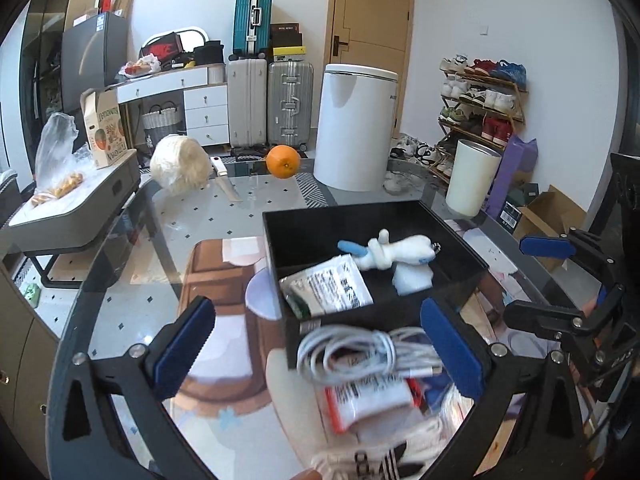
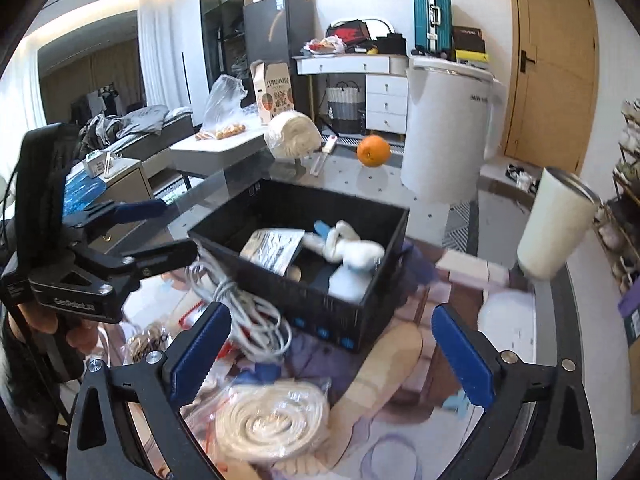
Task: Organize soft objects
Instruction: 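Move both open tools toward the bagged rope and adidas lace bag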
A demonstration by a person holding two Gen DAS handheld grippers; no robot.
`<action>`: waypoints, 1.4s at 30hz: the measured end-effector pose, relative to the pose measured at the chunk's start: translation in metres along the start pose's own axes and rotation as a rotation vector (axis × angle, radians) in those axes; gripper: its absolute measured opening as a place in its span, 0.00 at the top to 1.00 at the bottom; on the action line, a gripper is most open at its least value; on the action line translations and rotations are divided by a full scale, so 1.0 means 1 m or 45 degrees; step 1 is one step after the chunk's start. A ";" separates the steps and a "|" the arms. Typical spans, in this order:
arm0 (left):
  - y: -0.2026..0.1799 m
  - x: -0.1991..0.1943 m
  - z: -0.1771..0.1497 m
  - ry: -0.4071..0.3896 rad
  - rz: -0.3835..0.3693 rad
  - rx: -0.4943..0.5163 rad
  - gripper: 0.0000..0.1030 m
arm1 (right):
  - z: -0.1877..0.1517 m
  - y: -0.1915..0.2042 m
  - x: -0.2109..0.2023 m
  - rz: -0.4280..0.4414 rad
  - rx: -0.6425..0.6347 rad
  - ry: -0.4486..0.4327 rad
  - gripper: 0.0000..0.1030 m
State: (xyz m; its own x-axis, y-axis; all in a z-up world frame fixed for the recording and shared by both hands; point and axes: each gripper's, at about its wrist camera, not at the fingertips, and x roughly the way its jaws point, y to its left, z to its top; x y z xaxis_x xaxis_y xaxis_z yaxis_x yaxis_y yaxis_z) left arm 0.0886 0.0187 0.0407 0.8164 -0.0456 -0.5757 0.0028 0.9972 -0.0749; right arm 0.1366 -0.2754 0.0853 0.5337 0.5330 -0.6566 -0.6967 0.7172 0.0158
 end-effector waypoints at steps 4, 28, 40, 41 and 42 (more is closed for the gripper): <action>-0.002 -0.013 -0.012 -0.003 0.007 -0.003 0.00 | -0.014 0.006 -0.007 0.004 0.004 0.032 0.01; -0.009 -0.027 -0.063 0.085 -0.010 -0.015 0.00 | -0.061 0.017 -0.014 0.060 -0.265 0.230 0.01; -0.018 -0.030 -0.077 0.128 -0.023 0.019 0.00 | -0.081 0.015 0.001 0.089 -0.309 0.332 0.01; -0.018 -0.030 -0.077 0.130 -0.024 0.020 0.00 | -0.083 0.016 0.002 0.097 -0.316 0.338 0.01; -0.019 -0.030 -0.078 0.133 -0.028 0.020 0.00 | -0.084 0.019 0.004 0.111 -0.326 0.345 0.01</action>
State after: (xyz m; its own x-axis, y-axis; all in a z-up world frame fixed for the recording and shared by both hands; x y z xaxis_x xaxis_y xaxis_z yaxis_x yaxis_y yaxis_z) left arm 0.0188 -0.0035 -0.0041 0.7515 -0.0729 -0.6556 0.0301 0.9966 -0.0764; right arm 0.0853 -0.2968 0.0197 0.3451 0.4243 -0.8372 -0.8493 0.5208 -0.0861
